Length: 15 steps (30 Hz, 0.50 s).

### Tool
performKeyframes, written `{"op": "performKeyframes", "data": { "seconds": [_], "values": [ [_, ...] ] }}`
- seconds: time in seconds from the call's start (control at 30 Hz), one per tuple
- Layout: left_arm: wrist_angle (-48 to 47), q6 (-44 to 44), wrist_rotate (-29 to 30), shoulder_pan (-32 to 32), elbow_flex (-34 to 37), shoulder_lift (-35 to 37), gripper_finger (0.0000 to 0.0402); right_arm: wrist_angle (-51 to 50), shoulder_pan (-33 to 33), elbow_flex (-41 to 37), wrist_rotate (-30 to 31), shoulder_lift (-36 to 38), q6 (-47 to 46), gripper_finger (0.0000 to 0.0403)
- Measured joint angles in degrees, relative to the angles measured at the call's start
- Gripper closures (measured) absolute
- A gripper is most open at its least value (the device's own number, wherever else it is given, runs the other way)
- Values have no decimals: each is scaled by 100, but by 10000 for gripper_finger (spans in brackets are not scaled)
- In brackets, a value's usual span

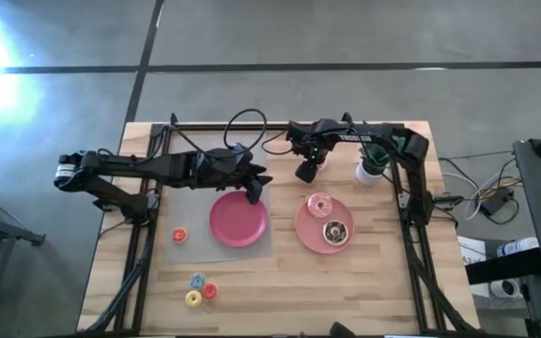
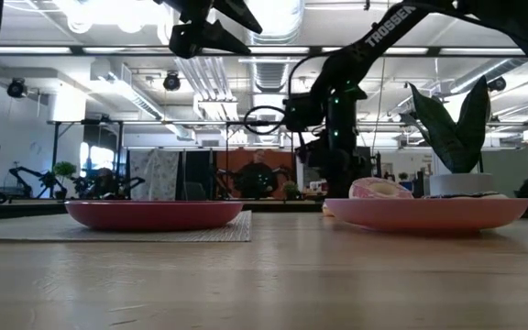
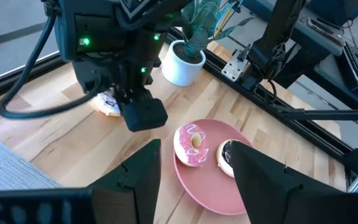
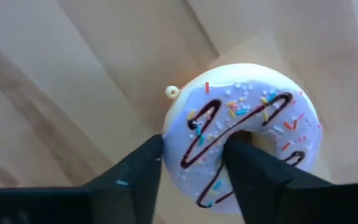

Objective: Pick & Place donuts
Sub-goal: Put the large violet donut on the light pink plate

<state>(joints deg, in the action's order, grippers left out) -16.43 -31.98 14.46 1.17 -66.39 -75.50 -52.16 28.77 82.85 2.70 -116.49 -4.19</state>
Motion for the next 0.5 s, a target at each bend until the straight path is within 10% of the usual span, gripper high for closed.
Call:
{"op": "performKeyframes", "data": {
  "seconds": [0.3, 0.5],
  "values": [
    [0, 5, 0, -17, 0, 0, 234, -31, 15, -101, -15, 105, 387, 378],
    [-56, -102, 39, -39, 0, 0, 234, 53, -408, -174, -219, 1062, 820, 386]
  ]
}}
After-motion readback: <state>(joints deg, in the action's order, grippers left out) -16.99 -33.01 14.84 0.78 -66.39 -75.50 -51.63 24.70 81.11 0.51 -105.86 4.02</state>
